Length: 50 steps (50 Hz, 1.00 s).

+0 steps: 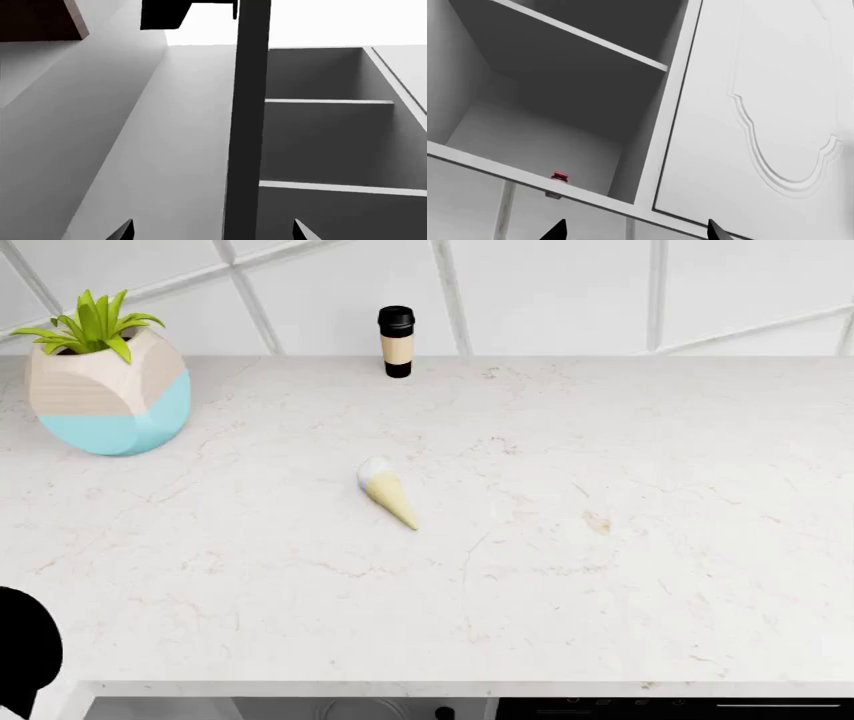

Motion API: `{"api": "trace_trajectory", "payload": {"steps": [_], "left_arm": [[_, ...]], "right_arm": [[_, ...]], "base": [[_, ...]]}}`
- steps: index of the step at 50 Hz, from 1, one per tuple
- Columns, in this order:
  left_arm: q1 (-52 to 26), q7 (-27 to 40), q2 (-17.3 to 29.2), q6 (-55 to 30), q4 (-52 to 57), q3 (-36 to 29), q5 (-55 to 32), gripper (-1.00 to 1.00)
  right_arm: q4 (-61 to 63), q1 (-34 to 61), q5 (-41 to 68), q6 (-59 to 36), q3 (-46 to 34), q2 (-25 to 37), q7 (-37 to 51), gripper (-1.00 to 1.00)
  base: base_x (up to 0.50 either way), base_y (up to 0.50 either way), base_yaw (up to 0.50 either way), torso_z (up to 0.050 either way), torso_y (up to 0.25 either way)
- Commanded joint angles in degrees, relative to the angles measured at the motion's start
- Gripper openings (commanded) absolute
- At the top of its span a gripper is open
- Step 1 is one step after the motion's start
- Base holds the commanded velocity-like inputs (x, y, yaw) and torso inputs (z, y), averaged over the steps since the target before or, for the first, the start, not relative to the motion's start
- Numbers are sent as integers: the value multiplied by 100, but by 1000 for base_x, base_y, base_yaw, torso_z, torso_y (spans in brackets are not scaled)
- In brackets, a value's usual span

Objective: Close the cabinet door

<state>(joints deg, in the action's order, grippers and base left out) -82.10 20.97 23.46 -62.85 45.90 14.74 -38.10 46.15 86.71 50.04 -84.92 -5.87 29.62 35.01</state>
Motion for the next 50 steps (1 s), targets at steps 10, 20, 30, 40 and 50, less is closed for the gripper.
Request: {"api": "trace_trajectory", "payload": {"steps": [10,20,30,40,50], "left_arm": [[-1505,1006,-44,-2424,631,1914,-2714,100],[-1806,3634,832,-2199,68,2308,-6035,100],[-1940,5016,1967,-1031,4,1938,-7724,100],[-1680,5520,2679,-466,121,2261,-8583,100],[-1530,5793,3155,-61,225,2436,-9128,100]], "right_arm": [[-50,153,256,-43,-28,-20,223,100],[-49,230,454,-101,48,29,329,100],[-71,326,637,-164,93,37,444,100],[-101,368,763,-126,74,89,543,100],[-118,410,911,-109,76,128,646,100]], "base": [[0,0,0,0,0],[0,0,0,0,0],[0,0,0,0,0],[0,0,0,0,0],[0,0,0,0,0]]}}
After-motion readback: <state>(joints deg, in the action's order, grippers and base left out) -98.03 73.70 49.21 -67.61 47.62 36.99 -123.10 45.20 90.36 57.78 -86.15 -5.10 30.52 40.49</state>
